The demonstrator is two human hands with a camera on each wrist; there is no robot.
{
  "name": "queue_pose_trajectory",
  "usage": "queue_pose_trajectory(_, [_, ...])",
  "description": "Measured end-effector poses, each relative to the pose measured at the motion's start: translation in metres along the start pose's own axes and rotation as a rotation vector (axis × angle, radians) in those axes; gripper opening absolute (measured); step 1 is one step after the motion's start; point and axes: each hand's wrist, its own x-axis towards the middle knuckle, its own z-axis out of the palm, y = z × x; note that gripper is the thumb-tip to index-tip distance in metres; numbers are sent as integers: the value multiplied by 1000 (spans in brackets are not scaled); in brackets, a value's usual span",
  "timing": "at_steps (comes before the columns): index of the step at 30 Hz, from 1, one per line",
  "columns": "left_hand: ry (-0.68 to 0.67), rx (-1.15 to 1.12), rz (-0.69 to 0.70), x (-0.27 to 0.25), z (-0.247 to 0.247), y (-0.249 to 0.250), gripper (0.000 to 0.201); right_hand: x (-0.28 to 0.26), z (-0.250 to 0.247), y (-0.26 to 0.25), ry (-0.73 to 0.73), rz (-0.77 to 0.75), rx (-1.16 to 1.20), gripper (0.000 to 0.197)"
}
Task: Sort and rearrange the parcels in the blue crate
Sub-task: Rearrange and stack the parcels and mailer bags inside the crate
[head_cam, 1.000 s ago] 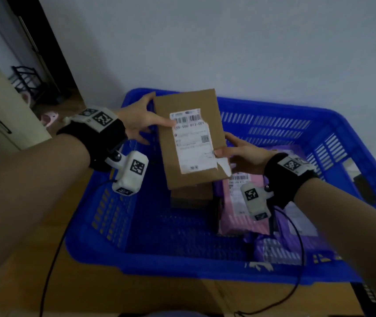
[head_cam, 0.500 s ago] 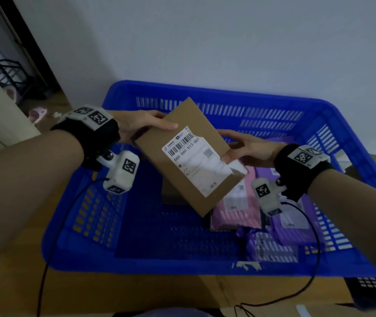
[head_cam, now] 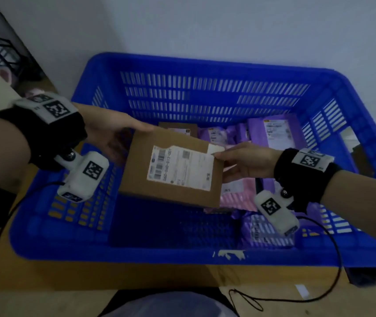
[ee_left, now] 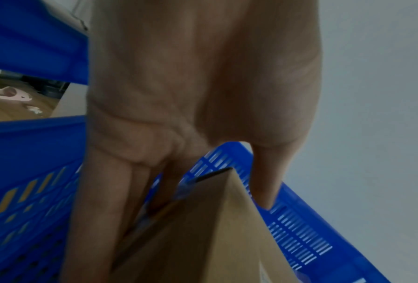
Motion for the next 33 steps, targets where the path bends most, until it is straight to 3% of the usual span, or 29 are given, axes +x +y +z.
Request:
queue_pose_trajectory(8, [10, 85, -279, 16, 17, -5, 40, 25, 14, 23, -202, 137, 8, 33])
queue_pose_trajectory(14, [-86, 115, -458, 48, 32, -26, 44, 48, 22, 53, -210, 206, -12, 27])
queue_pose_trajectory(19, [-157, 52, -513, 84, 42, -46, 47, 63, 26, 62, -153, 252, -103, 25])
queue_pose_trajectory(25, [-276, 90, -522, 110, 55, -49, 82, 80, 21, 66, -9, 258, -221, 25])
queue_pose_trajectory(29, [-180, 145, -488, 121, 61, -49, 67, 92, 21, 70, 93, 240, -277, 25])
queue_pose_trajectory(33, [-140, 66, -477, 129, 55, -60, 57, 98, 18, 74, 104, 172, -415, 36])
